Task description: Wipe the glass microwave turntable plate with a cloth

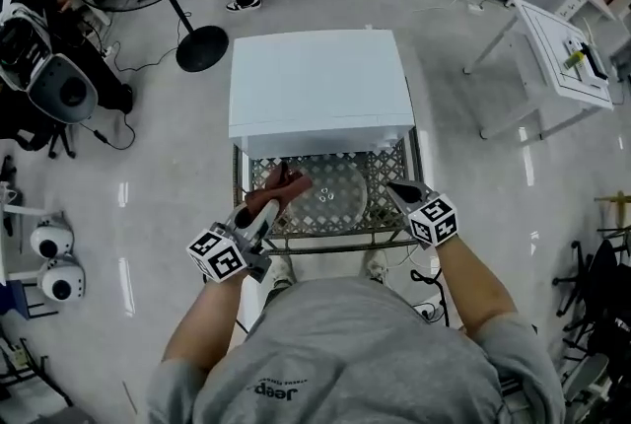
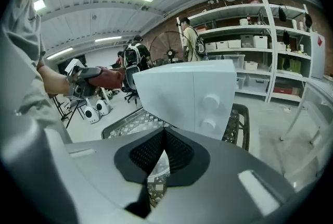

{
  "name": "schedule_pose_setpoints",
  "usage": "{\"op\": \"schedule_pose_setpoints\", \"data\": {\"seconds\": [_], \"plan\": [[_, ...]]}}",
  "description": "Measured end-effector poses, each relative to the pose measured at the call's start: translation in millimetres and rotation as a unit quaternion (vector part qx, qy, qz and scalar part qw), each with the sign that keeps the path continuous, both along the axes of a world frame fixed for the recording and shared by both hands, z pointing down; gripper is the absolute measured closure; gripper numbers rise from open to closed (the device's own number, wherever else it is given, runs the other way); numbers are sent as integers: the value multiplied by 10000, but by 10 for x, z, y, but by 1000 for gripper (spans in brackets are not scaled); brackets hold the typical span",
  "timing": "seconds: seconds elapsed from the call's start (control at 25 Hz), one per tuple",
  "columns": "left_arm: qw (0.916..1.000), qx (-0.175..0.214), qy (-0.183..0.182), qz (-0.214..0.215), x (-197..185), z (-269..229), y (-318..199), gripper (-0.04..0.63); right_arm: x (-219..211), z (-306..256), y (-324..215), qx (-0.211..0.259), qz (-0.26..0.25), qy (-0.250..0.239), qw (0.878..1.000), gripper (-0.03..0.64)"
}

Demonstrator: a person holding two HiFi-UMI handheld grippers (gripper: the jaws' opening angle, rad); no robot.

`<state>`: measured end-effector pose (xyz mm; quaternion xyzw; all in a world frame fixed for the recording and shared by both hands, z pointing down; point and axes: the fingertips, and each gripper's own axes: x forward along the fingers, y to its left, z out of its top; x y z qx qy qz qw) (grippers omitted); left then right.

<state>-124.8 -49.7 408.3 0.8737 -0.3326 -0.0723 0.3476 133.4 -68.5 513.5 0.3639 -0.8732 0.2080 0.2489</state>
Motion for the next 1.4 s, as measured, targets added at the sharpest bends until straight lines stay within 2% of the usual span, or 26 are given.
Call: {"op": "schedule_pose_setpoints", "data": {"seconds": [0.16,0.48,0.68,1.0,1.4], "plan": [[9996,-220,9,-166,75,327,-103,522,-8,363,-86,-122,-253,170,9995,607],[9988,-483,-76,-91,186,863,-241,522,-253,1023,-149,-208,-777,482,9956,607],[9983,-569,-73,-44,427,1111,-278,522,-176,1427,-87,-299,-1120,706,9908,607],[9980,-618,139,17,567,1352,-353,522,-150,1711,-167,-299,-1128,764,9902,607],[9979,-621,153,21,570,1513,-389,522,-138,1904,-178,-259,-1169,862,9891,608]]}}
